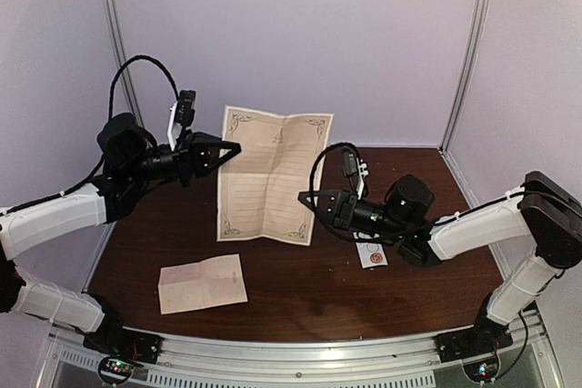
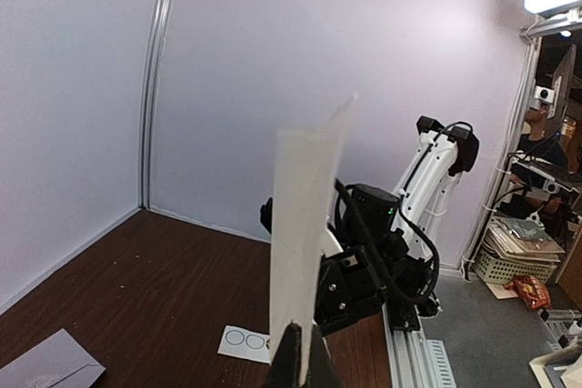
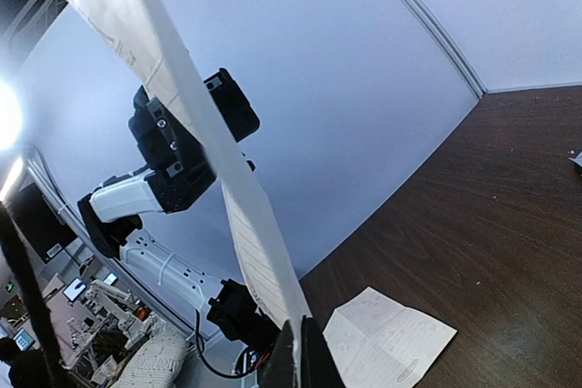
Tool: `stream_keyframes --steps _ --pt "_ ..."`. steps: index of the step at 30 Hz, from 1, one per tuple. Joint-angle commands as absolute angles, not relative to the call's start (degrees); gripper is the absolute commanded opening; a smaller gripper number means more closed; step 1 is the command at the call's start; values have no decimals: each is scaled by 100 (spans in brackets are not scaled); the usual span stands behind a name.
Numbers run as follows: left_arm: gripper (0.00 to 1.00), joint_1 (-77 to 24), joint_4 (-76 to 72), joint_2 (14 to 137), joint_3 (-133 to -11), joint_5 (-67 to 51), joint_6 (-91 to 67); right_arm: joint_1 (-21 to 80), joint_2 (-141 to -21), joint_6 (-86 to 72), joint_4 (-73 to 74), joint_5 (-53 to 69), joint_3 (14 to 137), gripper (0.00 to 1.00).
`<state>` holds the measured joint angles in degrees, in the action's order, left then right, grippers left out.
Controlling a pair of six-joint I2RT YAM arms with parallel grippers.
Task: Place the letter into the envelope and seal it
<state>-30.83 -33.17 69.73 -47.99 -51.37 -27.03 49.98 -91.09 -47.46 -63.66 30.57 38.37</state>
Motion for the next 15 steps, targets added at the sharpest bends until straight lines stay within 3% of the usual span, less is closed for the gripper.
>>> stream_keyframes --steps 1,6,9,15 --pt "1 -3023 -3253 6913 -4865 -5026 -2496 5007 -8746 -4612 -6425 2689 3763 0" --pt "40 -2961 -2834 6720 -4949 -4735 -2143 4865 -8323 -4294 -5699 2612 3742 0" --pt "57 -2840 -2635 6527 -4997 -4577 -1973 4713 -8105 -4132 -5305 2775 3746 0" --pt "70 -2543 -2551 6124 -4963 -4335 -1834 4506 -7790 -3350 -3679 3311 4163 0"
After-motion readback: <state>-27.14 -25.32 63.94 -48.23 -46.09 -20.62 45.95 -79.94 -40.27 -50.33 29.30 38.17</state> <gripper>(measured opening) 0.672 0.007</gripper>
